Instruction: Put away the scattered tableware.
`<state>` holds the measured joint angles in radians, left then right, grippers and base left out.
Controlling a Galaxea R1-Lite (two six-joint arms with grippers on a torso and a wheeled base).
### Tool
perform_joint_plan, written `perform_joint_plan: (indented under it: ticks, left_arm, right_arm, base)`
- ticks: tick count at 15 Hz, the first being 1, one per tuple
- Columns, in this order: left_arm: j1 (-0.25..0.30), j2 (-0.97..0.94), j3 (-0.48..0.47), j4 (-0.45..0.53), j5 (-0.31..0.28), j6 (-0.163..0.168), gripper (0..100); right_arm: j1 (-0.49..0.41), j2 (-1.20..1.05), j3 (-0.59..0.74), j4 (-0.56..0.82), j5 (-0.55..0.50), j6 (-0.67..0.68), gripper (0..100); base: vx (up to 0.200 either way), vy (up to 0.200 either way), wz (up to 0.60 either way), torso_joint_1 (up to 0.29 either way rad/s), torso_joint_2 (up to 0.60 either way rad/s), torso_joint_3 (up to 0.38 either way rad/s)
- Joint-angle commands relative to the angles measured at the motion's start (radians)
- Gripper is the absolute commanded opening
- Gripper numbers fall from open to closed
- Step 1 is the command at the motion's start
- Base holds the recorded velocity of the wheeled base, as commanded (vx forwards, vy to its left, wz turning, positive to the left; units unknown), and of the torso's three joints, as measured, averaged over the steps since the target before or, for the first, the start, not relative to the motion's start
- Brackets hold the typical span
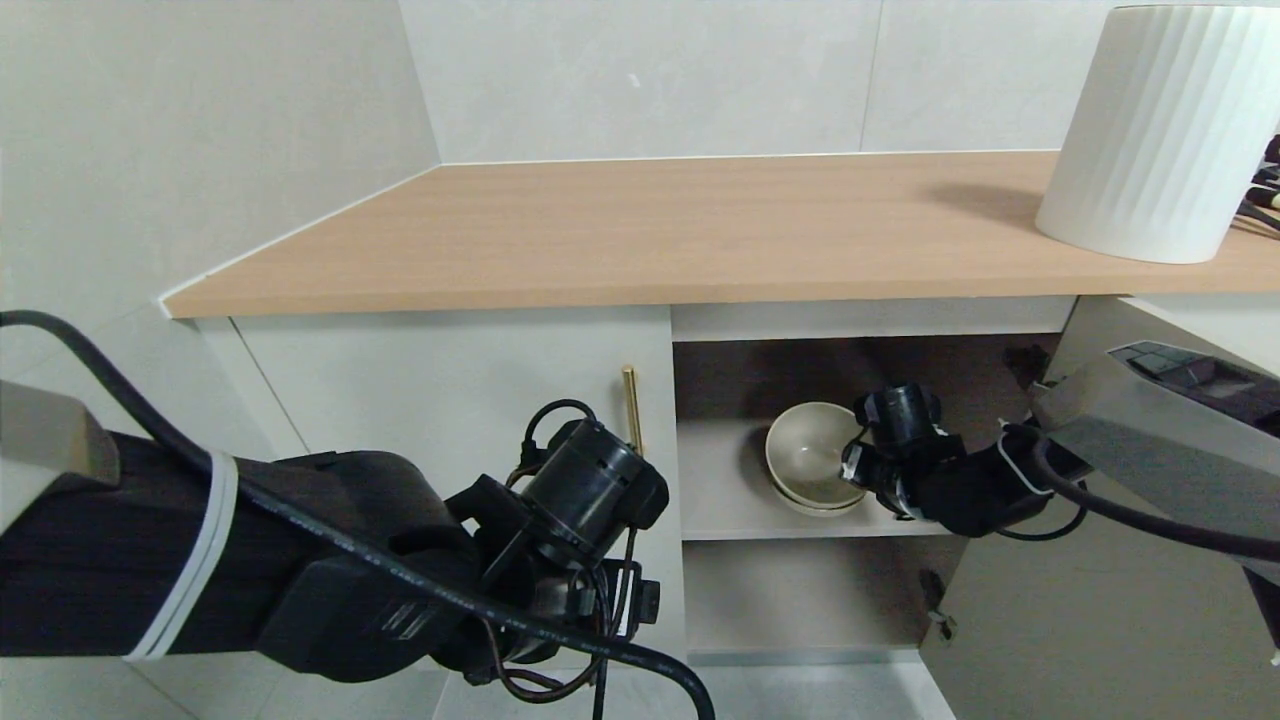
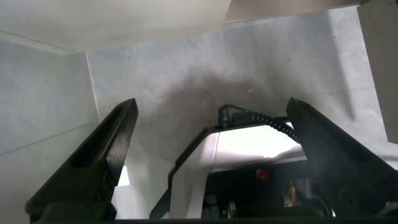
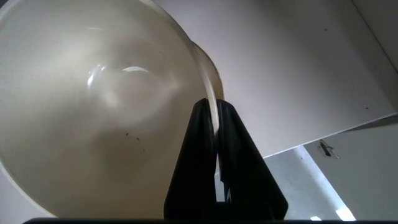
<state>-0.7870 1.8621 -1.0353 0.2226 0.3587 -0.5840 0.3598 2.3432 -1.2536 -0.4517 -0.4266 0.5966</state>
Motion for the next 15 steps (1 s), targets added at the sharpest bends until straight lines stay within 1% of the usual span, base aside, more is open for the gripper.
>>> perform_joint_plan:
  ticks: [1,7,8,15]
  left_arm:
    - [0.0,0.003,0.0,0.0,0.0,0.0,100]
    - [0.0,0.002,0.0,0.0,0.0,0.0,100]
    - [0.0,0.002,0.0,0.0,0.0,0.0,100]
    - [0.005,-0.003,-0.002,0.0,0.0,0.0,100]
  right_arm:
    - [0.001,0.005,-0.001,-0.001,0.0,0.0,0]
    - [0.002,0.005,0.0,0.001,0.002,-0.001,0]
    - [0.002,0.005,0.0,0.001,0.002,-0.001,100]
    - [0.005,-0.005,0.01,0.004,0.002,-0.001,100]
  base:
    - [0.0,0.0,0.0,0.0,0.0,0.0]
    - [0.0,0.0,0.0,0.0,0.0,0.0]
    - [0.0,0.0,0.0,0.0,0.0,0.0]
    - [0.0,0.0,0.0,0.0,0.0,0.0]
